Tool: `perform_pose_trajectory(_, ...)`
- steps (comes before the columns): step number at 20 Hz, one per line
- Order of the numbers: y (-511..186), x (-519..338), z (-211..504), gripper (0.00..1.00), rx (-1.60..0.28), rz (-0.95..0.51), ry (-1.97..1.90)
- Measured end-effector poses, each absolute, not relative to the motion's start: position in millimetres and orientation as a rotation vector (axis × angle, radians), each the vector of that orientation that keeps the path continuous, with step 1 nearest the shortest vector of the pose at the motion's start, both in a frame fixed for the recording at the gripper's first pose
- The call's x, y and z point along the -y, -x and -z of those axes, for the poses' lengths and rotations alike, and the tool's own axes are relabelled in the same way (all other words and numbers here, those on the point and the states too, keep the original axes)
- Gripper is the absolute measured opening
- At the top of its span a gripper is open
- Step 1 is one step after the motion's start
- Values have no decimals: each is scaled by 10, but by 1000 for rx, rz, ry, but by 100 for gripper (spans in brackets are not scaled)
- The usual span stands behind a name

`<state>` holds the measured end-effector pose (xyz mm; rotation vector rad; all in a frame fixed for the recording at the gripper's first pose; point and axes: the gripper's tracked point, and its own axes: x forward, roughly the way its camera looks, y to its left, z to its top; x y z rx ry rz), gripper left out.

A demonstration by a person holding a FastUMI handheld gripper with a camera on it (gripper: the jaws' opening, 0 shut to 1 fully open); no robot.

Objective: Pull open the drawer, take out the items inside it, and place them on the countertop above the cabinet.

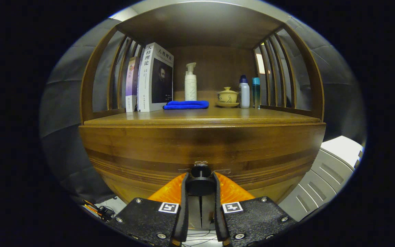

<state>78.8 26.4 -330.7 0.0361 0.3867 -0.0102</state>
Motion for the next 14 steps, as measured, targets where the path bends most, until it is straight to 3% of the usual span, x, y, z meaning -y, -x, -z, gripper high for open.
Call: perform_pose_trajectory(14, -21, -255, 3183, 32, -402, -14, -78)
